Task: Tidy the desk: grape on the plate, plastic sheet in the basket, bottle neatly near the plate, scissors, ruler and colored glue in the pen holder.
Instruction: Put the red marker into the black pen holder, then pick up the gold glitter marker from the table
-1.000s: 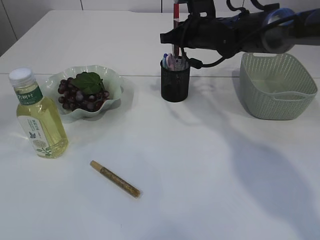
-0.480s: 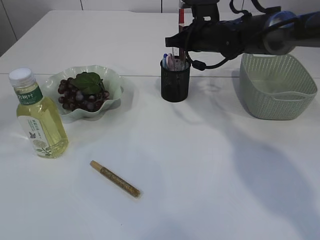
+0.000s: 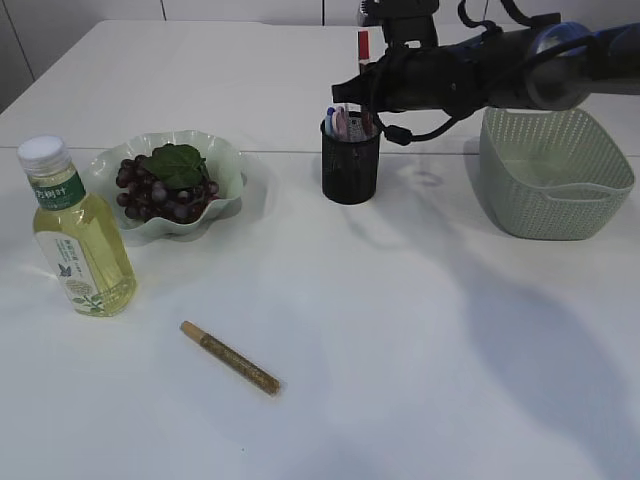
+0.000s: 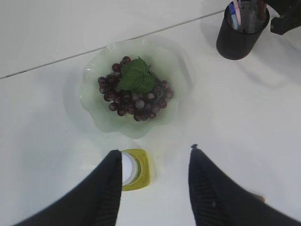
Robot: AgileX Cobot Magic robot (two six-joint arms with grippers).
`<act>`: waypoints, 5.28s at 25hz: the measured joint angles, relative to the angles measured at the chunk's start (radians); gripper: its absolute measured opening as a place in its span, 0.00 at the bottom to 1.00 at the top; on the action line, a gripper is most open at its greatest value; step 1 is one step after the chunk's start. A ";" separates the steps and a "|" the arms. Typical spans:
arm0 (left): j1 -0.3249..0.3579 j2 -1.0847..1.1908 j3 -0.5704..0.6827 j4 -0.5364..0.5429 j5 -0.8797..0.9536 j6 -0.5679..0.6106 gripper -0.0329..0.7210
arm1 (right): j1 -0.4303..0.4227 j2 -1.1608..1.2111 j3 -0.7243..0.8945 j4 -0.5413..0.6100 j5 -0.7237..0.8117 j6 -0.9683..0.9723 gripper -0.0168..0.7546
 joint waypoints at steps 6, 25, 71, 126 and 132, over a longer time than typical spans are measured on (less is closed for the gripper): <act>0.000 0.000 0.000 0.000 0.000 0.000 0.49 | 0.013 0.000 -0.003 0.000 0.004 0.000 0.29; 0.000 0.001 0.000 0.000 0.000 0.000 0.47 | 0.038 -0.005 -0.338 0.149 0.606 0.031 0.54; 0.218 -0.118 0.000 -0.087 0.000 -0.029 0.46 | 0.448 0.092 -0.265 0.312 1.172 -0.455 0.54; 0.218 -0.118 0.000 -0.115 0.000 -0.029 0.46 | 0.448 0.226 -0.322 0.356 1.150 -0.455 0.54; 0.218 -0.118 0.000 -0.115 0.000 -0.029 0.46 | 0.448 0.226 -0.322 0.356 1.150 -0.455 0.54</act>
